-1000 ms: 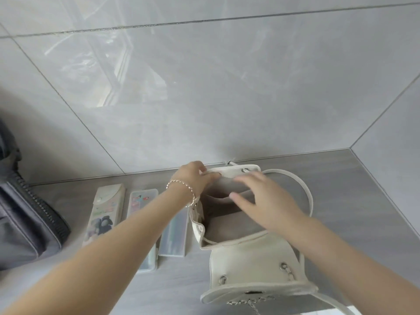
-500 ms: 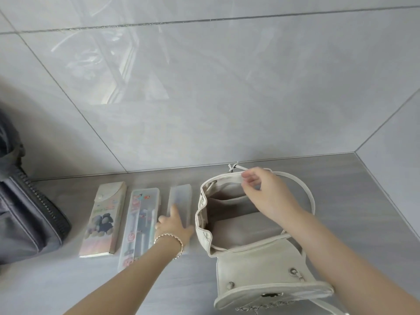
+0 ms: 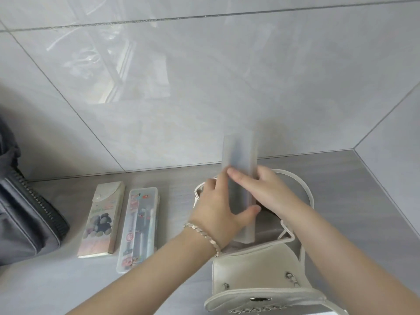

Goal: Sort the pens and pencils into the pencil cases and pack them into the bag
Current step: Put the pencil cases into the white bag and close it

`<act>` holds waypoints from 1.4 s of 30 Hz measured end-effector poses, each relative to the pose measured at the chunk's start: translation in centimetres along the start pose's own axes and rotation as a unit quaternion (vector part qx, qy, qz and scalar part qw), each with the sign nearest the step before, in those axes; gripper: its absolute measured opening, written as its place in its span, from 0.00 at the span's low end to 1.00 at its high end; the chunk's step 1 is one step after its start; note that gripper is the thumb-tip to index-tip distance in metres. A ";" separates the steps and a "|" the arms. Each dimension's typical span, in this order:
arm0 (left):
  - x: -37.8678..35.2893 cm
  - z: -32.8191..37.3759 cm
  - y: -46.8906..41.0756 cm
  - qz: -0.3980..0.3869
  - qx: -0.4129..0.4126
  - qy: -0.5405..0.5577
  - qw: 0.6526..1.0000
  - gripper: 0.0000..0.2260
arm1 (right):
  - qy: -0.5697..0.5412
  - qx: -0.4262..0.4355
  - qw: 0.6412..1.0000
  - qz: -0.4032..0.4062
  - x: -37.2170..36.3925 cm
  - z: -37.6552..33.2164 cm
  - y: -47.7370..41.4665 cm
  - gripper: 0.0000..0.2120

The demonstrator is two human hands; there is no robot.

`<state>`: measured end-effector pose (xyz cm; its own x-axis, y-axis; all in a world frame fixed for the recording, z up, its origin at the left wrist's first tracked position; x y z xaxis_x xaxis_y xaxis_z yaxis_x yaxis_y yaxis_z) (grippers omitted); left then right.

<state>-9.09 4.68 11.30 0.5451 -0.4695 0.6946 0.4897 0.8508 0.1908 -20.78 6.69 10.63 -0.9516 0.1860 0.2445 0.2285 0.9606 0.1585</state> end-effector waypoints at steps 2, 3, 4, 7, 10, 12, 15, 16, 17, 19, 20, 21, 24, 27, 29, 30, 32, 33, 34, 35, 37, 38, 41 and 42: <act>-0.5 -1.0 0.0 -0.013 -0.045 0.002 0.999 0.28 | 0.010 0.022 0.999 0.041 0.9 0.5 0.1 0.05; -0.3 -1.7 0.0 0.015 -0.081 -0.030 0.996 0.22 | 0.021 0.040 0.998 0.053 1.2 0.7 0.3 0.05; -0.3 -2.7 0.0 0.059 -0.108 -0.064 0.990 0.16 | 0.032 0.052 0.997 0.057 1.4 1.1 0.5 0.06; -0.7 -5.4 -0.1 0.091 -0.088 -0.182 0.975 0.06 | 0.127 0.054 0.990 0.043 1.4 2.5 1.2 0.09; -0.5 -7.3 -0.8 0.024 0.068 -0.160 0.984 0.18 | 0.268 0.077 0.960 -0.024 0.5 2.6 2.0 0.14; -0.2 -7.7 -1.3 -0.017 0.108 -0.077 0.991 0.24 | 0.388 0.117 0.910 -0.084 -0.3 2.3 2.4 0.14; 0.0 -7.0 -1.2 -0.004 0.080 -0.030 0.996 0.29 | 0.540 0.111 0.817 -0.170 -2.0 3.0 2.3 0.14; -0.2 -6.6 -1.0 -0.004 0.071 -0.026 0.997 0.30 | 0.578 0.093 0.788 -0.193 -2.6 3.6 2.1 0.13; -0.4 -6.2 -0.8 -0.005 0.062 -0.016 0.998 0.31 | 0.609 0.075 0.762 -0.209 -3.4 4.1 1.9 0.13; -0.9 -5.5 -0.4 -0.014 0.046 -0.002 0.999 0.32 | 0.655 0.046 0.714 -0.244 -4.9 5.7 1.2 0.16; -1.3 -5.4 -0.3 -0.018 0.040 0.002 0.999 0.32 | 0.661 0.028 0.702 -0.264 -5.4 6.7 0.9 0.17; -1.5 -5.3 -0.3 -0.023 0.037 0.007 0.999 0.32 | 0.650 0.004 0.706 -0.282 -5.7 7.6 0.7 0.18; -1.6 -5.7 -0.8 -0.018 0.051 0.017 0.998 0.31 | 0.575 -0.052 0.750 -0.323 -6.1 9.2 0.4 0.22; -1.4 -6.0 -1.3 -0.019 0.071 0.049 0.996 0.28 | 0.503 -0.107 0.775 -0.366 -5.9 9.4 0.6 0.28; -1.1 -5.8 -1.3 -0.034 0.070 0.072 0.994 0.28 | 0.482 -0.109 0.783 -0.378 -5.6 8.6 0.8 0.28; -0.9 -5.8 -1.3 -0.045 0.062 0.085 0.993 0.28 | 0.472 -0.087 0.800 -0.360 -5.4 7.6 0.8 0.24; -0.2 -6.1 -1.3 -0.066 0.048 0.125 0.989 0.26 | 0.447 -0.011 0.850 -0.278 -4.6 4.8 0.7 0.15; 0.1 -6.3 -1.1 -0.079 0.047 0.168 0.982 0.22 | 0.426 0.023 0.874 -0.232 -4.0 3.2 0.7 0.14; 0.5 -6.5 -0.9 -0.083 0.047 0.221 0.970 0.18 | 0.403 0.040 0.893 -0.199 -3.5 1.9 0.9 0.14; 1.0 -6.9 -0.7 -0.064 0.050 0.270 0.959 0.13 | 0.386 0.037 0.903 -0.184 -2.9 1.0 1.2 0.15; 2.2 -8.7 -0.2 0.055 0.066 0.297 0.951 0.07 | 0.369 0.012 0.910 -0.189 -2.2 0.5 1.7 0.16; 2.7 -10.2 -0.1 0.129 0.088 0.252 0.955 0.05 | 0.365 0.006 0.911 -0.192 -2.0 0.7 1.8 0.16; 2.3 -15.9 -0.2 0.147 0.245 -0.049 0.957 0.22 | 0.352 0.002 0.920 -0.173 -1.8 0.9 1.7 0.16; 1.7 -18.0 0.1 0.087 0.315 -0.135 0.935 0.30 | 0.349 0.002 0.922 -0.170 -1.8 0.9 1.7 0.16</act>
<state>4.12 -0.30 -0.02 0.3458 -0.3072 0.8866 -0.1355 0.9186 0.3711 -18.83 8.13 9.62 -0.6039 -0.3018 0.7377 -0.0604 0.9402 0.3352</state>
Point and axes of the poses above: each hand's wrist, its own y-axis away from the middle knuckle, its own x-axis out of the back of the hand, z = x × y, the point moved 4 cm from there along -y, towards the middle knuckle, and after that the axes turned 8 degrees about x, right-handed, at the moved point
